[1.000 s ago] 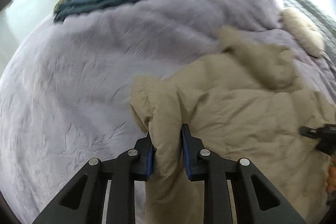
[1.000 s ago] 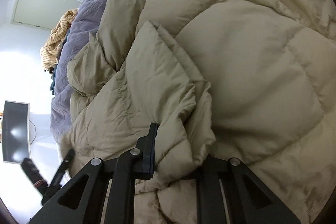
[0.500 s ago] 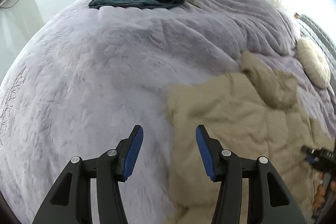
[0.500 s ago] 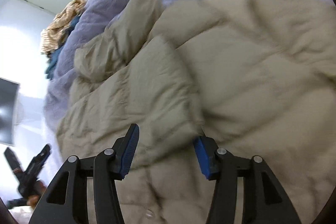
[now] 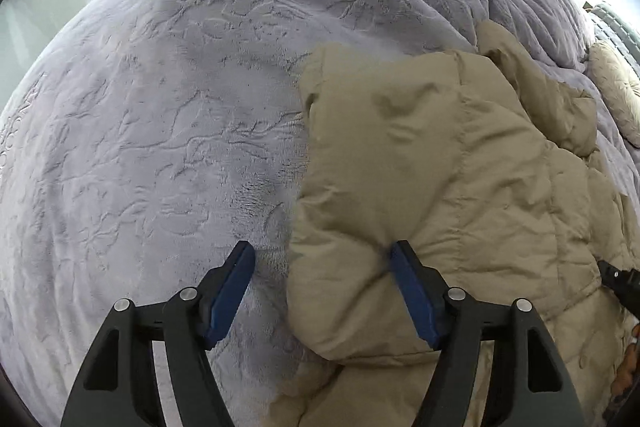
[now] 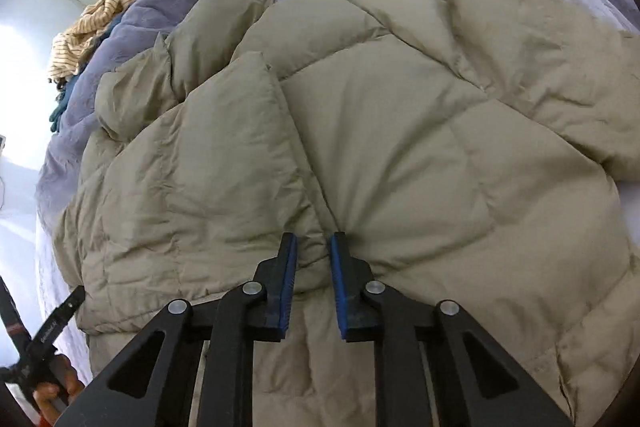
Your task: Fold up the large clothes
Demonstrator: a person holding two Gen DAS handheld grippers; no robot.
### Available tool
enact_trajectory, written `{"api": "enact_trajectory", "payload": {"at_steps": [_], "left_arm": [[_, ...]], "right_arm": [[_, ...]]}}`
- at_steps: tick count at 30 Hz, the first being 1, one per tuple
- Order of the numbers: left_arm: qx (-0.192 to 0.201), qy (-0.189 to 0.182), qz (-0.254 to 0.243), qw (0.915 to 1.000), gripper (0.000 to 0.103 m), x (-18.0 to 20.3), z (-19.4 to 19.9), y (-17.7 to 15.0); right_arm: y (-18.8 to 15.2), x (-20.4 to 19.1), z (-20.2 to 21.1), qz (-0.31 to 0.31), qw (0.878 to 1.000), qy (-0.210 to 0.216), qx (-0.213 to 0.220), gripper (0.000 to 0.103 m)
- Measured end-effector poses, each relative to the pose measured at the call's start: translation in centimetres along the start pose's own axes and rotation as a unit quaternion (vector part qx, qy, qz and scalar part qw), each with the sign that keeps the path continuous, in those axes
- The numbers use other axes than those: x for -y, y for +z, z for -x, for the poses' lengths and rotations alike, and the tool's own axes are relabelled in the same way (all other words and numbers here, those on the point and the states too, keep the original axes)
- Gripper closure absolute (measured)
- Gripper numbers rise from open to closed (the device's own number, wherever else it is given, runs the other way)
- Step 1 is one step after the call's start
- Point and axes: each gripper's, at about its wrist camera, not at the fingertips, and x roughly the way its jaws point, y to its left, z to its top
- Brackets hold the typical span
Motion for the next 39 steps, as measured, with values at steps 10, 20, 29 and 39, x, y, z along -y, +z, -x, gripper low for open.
{"api": "enact_trajectory", "payload": {"at_steps": [10, 20, 29, 39], "left_arm": [[-0.005, 0.033, -0.017, 0.9993, 0.031, 1.6, 2.3, -0.2], [-0.029, 0.027, -0.069, 0.9968, 0.031, 7.6, 6.5, -3.2], [-0.06, 0.002, -0.106, 0.9925, 0.03, 14.5, 7.6, -7.1], [-0.074, -0.016, -0.141, 0.9871, 0.0, 22.0, 7.3, -8.5]], "right_arm": [[-1.6, 1.9, 3.4, 0.021, 1.0, 0.001, -0.019, 0.081], [-4.6, 5.7, 6.9, -0.074, 0.994, 0.069, -0.035, 0.037], [-5.6, 11.6, 10.0, -0.158, 0.984, 0.086, -0.012, 0.022], [-4.8, 22.5, 12.4, -0.27, 0.957, 0.102, 0.032, 0.016]]}}
